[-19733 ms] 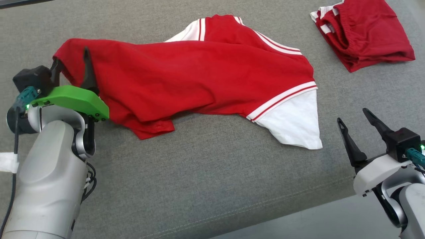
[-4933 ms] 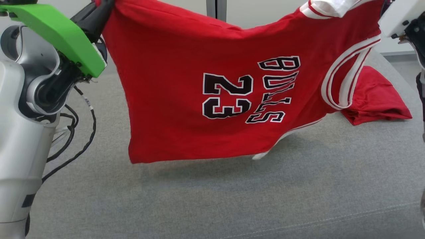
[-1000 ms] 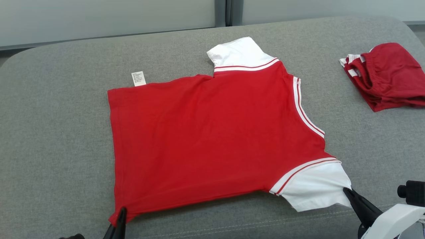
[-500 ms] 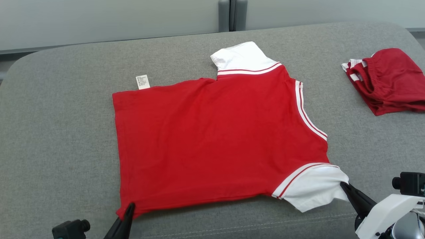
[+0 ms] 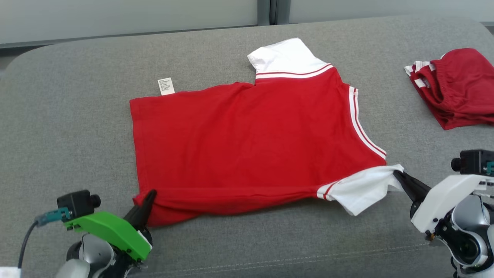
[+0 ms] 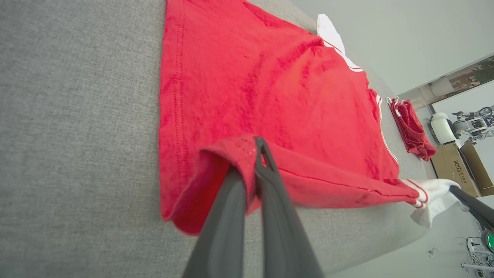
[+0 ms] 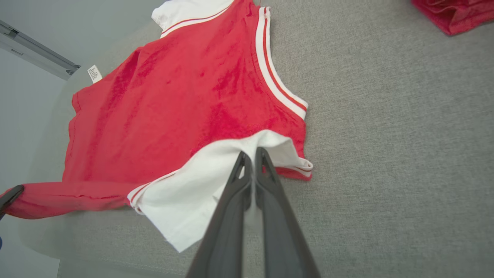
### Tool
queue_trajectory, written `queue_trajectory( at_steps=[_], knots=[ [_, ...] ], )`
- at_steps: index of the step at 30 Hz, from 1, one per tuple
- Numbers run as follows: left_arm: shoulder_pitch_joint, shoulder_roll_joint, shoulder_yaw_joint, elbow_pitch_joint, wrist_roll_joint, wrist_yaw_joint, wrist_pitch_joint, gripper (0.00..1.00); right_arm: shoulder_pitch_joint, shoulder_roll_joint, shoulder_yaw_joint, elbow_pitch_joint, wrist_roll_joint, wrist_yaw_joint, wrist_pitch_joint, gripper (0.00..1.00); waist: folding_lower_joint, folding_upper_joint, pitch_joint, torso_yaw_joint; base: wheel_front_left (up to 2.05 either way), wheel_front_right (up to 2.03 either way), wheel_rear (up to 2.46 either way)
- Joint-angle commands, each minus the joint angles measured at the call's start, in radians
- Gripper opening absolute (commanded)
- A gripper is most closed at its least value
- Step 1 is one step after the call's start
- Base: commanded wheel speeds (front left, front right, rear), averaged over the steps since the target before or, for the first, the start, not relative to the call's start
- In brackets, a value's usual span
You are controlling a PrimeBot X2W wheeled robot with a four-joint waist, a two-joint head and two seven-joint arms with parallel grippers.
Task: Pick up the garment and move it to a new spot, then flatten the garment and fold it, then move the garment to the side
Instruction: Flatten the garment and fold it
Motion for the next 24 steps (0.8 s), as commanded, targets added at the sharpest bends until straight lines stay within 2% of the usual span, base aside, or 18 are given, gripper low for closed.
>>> queue_trajectory(
  at_steps=[1,4,8,24],
  knots=[
    [-0.045,0.001,0.006,0.012,-0.019,0.013,0.027,0.0,-0.039,-0.007,0.002,0.022,-0.003,-0.001,0.01,0.0,0.0001,0.0,0.019,0.001,0.0,0.0,0.0],
    [-0.1,-0.003,0.01,0.039,-0.028,0.04,0.064,0.0,-0.096,-0.018,0.007,0.067,-0.006,-0.001,0.024,0.0,0.0001,0.0,0.039,0.001,0.0,0.0,0.0],
    [-0.156,-0.006,0.001,0.079,-0.027,0.048,0.092,0.0,-0.167,-0.027,0.016,0.134,-0.01,-0.001,0.027,0.0,0.0001,0.0,0.065,-0.002,0.0,0.0,0.0],
    [-0.289,-0.008,-0.018,0.184,-0.01,0.023,0.115,0.0,-0.366,-0.039,0.095,0.365,-0.025,-0.001,-0.007,0.0,0.0001,0.0,0.14,0.002,0.0,0.0,0.0]
  ],
)
